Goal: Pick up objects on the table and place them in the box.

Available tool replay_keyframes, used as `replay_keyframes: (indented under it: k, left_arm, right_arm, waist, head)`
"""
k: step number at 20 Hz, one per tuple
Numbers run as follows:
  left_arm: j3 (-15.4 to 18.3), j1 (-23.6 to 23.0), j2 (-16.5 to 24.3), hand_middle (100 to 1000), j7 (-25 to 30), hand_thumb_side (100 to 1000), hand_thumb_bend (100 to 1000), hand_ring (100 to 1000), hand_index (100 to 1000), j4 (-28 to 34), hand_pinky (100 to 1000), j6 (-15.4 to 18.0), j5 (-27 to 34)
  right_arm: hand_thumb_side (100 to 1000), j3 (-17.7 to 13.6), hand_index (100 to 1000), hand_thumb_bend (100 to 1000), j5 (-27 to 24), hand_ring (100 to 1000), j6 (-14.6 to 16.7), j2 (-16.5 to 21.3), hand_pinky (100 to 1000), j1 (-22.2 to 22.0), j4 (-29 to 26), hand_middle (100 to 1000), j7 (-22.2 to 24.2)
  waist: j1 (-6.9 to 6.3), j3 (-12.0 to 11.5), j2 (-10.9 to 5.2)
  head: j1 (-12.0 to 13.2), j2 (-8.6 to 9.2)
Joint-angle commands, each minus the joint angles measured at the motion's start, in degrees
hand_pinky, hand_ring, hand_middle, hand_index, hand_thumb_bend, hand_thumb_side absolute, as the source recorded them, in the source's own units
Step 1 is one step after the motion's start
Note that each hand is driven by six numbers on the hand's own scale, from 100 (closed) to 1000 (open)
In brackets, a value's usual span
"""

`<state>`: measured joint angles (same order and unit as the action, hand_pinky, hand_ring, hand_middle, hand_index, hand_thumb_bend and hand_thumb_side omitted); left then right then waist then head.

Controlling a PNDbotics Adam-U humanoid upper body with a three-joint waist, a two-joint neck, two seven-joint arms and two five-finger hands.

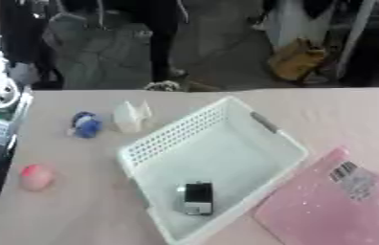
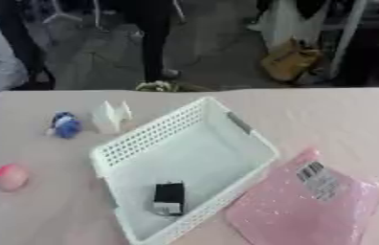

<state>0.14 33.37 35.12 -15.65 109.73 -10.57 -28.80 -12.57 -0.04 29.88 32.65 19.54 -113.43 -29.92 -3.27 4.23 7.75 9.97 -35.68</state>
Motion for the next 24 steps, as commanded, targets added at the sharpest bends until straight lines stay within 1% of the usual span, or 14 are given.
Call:
replay_keyframes:
  k: [1, 5, 6, 7, 9, 11, 13, 15, 16, 20, 24]
  left_arm:
    - [-1.45, 2.19, 4.65, 833, 4.91, 1000, 366, 859, 942, -1.32, 797, -2.48, -1.38]
    - [-4.08, 4.40, 6.94, 863, 12.54, 1000, 365, 888, 964, -3.48, 819, -3.37, -2.71]
    - [-4.86, 4.98, 7.35, 894, 14.62, 1000, 364, 913, 989, -4.10, 839, -3.47, -3.07]
    - [-5.79, 5.77, 7.75, 894, 17.10, 1000, 364, 913, 989, -4.89, 839, -3.48, -3.42]
    - [-7.53, 7.33, 8.55, 908, 21.68, 1000, 360, 924, 999, -6.27, 848, -3.25, -4.25]
    - [-8.37, 8.41, 8.91, 912, 24.75, 1000, 359, 929, 1000, -7.14, 852, -3.04, -4.97]
    - [-10.29, 9.85, 10.12, 922, 28.24, 1000, 358, 940, 1000, -9.11, 860, -3.05, -5.63]
    - [-11.00, 10.85, 10.40, 922, 30.20, 1000, 358, 940, 1000, -10.30, 860, -2.89, -6.20]
    - [-11.54, 11.10, 10.69, 918, 31.12, 1000, 380, 944, 1000, -11.08, 864, -2.87, -6.51]
    - [-14.24, 12.89, 11.19, 907, 35.46, 1000, 391, 940, 1000, -16.77, 861, -2.45, -8.75]
    - [-15.17, 13.60, 10.89, 908, 37.21, 1000, 399, 938, 1000, -22.05, 860, -1.62, -10.08]
  right_arm:
    - [1000, 0.09, 823, 100, -0.40, 831, -0.29, 2.09, 779, 0.61, -1.16, 768, 0.09]
    - [1000, 0.19, 822, 100, -0.55, 831, -0.40, 2.06, 780, 0.47, -1.16, 768, 0.29]
    - [1000, 0.22, 823, 100, -0.57, 831, -0.43, 2.04, 780, 0.42, -1.16, 768, 0.34]
    - [1000, 0.24, 823, 100, -0.59, 831, -0.48, 2.00, 780, 0.36, -1.16, 768, 0.41]
    - [1000, 0.28, 823, 100, -0.64, 829, -0.56, 1.94, 781, 0.23, -1.16, 768, 0.53]
    - [1000, 0.29, 823, 100, -0.67, 830, -0.59, 1.90, 781, 0.14, -1.16, 767, 0.61]
    - [1000, 0.38, 823, 100, -0.72, 830, -0.62, 1.87, 782, 0.11, -1.16, 767, 0.72]
    - [1000, 0.39, 823, 100, -0.75, 830, -0.64, 1.86, 782, 0.09, -1.16, 767, 0.77]
    - [1000, 0.42, 823, 100, -0.77, 830, -0.66, 1.88, 782, 0.09, -1.16, 767, 0.80]
    - [1000, 0.58, 823, 100, -0.87, 831, -0.74, 1.92, 783, 0.19, -1.16, 768, 0.94]
    - [1000, 0.58, 823, 100, -0.92, 831, -0.75, 1.93, 784, 0.20, -1.16, 768, 0.92]
  waist:
    - [-0.73, -0.08, -1.61]
    - [-0.85, -0.08, -1.66]
    - [-0.84, -0.11, -1.70]
    - [-0.82, -0.15, -1.75]
    - [-0.81, -0.18, -1.82]
    - [-0.80, -0.20, -1.84]
    - [-0.96, -0.01, -1.86]
    - [-1.00, 0.00, -1.86]
    - [-1.11, 0.07, -1.86]
    - [-1.55, 0.40, -1.85]
    - [-1.73, 0.55, -1.78]
  head:
    - [-0.60, -0.01]
    - [-1.71, -0.66]
    - [-2.08, -0.81]
    - [-2.43, -0.89]
    - [-2.97, -0.83]
    - [-3.22, -0.78]
    - [-3.20, -0.56]
    - [-3.23, -0.49]
    - [-3.17, -0.47]
    - [-3.08, -0.37]
    - [-2.99, -0.36]
